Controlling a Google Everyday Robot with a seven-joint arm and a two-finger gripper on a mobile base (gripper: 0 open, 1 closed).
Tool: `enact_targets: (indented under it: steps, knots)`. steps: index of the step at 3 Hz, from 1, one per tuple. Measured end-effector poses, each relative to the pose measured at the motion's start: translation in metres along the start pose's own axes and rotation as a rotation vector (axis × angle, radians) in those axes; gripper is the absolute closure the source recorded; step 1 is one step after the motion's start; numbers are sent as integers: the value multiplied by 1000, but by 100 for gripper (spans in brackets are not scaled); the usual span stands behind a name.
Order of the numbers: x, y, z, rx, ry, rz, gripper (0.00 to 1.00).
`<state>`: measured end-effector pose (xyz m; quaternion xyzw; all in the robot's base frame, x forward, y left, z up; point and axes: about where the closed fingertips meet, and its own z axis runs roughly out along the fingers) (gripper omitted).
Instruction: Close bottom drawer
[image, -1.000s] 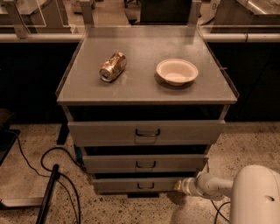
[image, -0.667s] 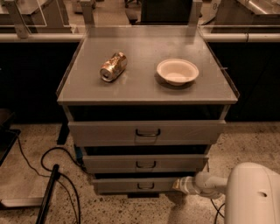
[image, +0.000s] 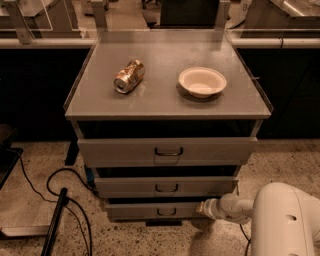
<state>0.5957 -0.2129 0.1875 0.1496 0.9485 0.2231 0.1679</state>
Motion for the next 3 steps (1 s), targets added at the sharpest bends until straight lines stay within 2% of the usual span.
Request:
enact_targets:
  steps: [1, 2, 3]
  knots:
    - [6, -8, -11, -17, 49, 14, 100]
    - [17, -49, -63, -12, 135, 55, 100]
    - [40, -44, -66, -36, 221, 57, 82]
